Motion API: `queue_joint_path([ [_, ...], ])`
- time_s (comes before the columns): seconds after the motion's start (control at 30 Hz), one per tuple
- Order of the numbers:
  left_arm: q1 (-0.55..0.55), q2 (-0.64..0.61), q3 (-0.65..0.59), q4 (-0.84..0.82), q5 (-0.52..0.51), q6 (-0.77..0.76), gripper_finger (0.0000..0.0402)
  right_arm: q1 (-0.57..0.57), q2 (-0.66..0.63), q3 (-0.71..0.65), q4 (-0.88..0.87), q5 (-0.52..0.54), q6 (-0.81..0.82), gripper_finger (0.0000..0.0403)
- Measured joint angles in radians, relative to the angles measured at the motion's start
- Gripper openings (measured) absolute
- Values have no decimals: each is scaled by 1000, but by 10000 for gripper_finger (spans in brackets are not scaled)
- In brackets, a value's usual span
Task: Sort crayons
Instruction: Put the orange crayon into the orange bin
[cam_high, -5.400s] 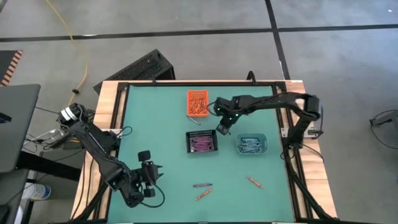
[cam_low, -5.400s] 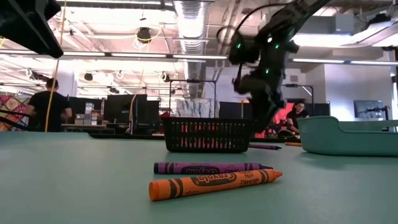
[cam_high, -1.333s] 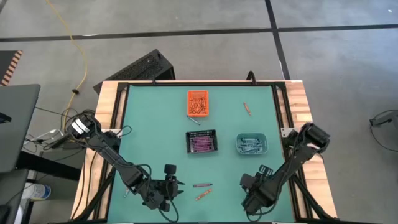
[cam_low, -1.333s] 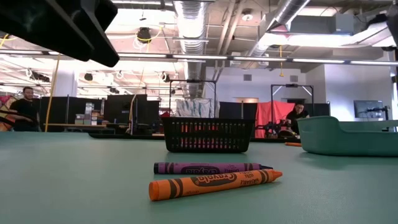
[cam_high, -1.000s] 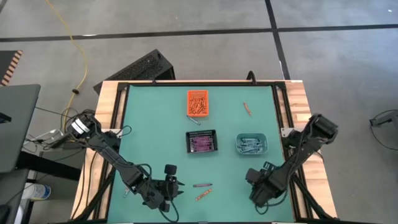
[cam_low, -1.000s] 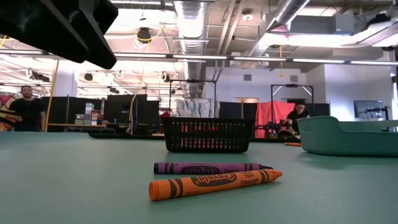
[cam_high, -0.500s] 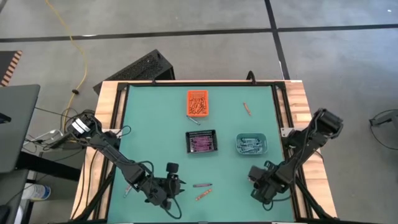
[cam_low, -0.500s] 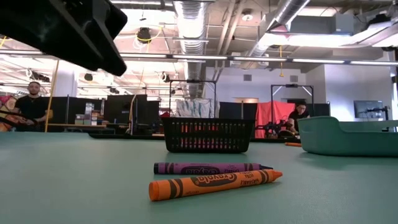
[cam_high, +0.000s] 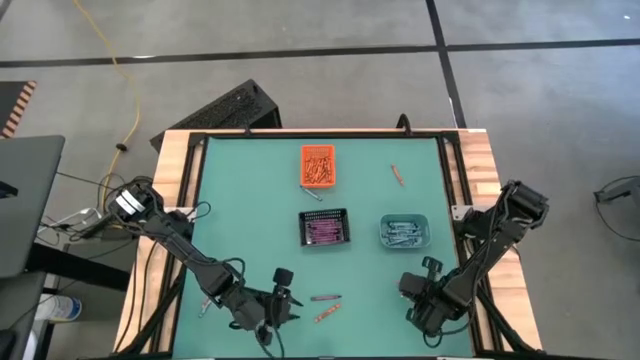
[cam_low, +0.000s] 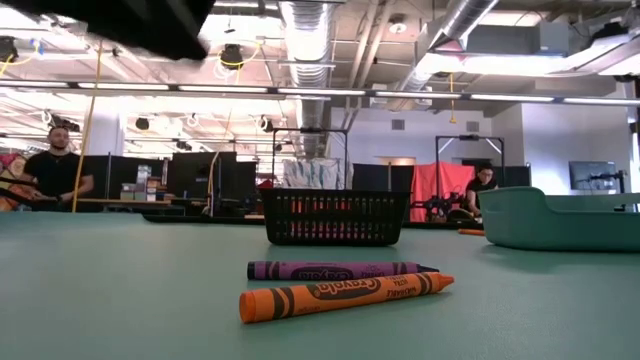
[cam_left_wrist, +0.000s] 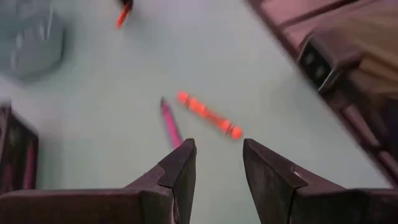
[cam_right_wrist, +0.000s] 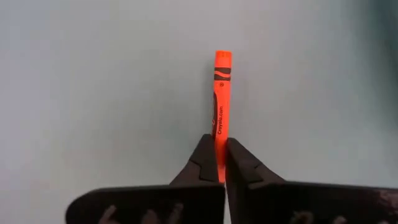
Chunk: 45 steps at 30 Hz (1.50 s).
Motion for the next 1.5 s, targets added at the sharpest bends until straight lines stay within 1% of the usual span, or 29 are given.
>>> queue_joint_path([
  [0.03, 0, 0, -4, 40, 0, 32, 123, -2, -1, 16, -4, 32, -20, 7],
  [0.1, 3, 0, -36, 200, 8, 93, 123, -8, -4, 44, 10, 122, -61, 4],
  [0.2, 28, 0, -123, 520, 91, 192, 123, -19, -4, 79, 48, 286, -146, 3],
  [0.27, 51, 0, -179, 698, 136, 213, 123, -32, -4, 100, 89, 374, -237, 3],
  [0.37, 92, 0, -238, 895, 140, 186, 123, -72, -4, 132, 189, 457, -385, 3],
  [0.43, 113, 0, -257, 949, 141, 182, 123, -107, -6, 148, 282, 473, -504, 3],
  [0.53, 128, 0, -267, 975, 167, 198, 123, -161, -6, 161, 490, 463, -717, 3],
  [0.6, 130, 0, -266, 982, 168, 218, 123, -190, -6, 163, 638, 429, -862, 3],
  [0.7, 130, 0, -267, 989, 168, 258, 123, -227, -6, 163, 832, 322, -1051, 4],
  [0.83, 124, 0, -267, 1015, 161, 295, 123, -258, -7, 163, 974, 191, -1198, 4],
  [0.9, 124, 0, -267, 1024, 160, 297, 123, -266, -7, 163, 1008, 170, -1239, 4],
  [1.03, 128, 0, -267, 1041, 159, 298, 123, -285, -8, 163, 1044, 168, -1283, 4],
  [1.23, 171, 0, -266, 1086, 160, 284, 123, -340, -8, 163, 1043, 120, -1312, 4],
  [1.4, 200, 0, -266, 1084, 223, 259, 123, -380, -8, 164, 1045, 120, -1328, 4],
  [1.5, 206, 0, -266, 1088, 233, 257, 123, -394, -8, 164, 1045, 118, -1331, 4],
])
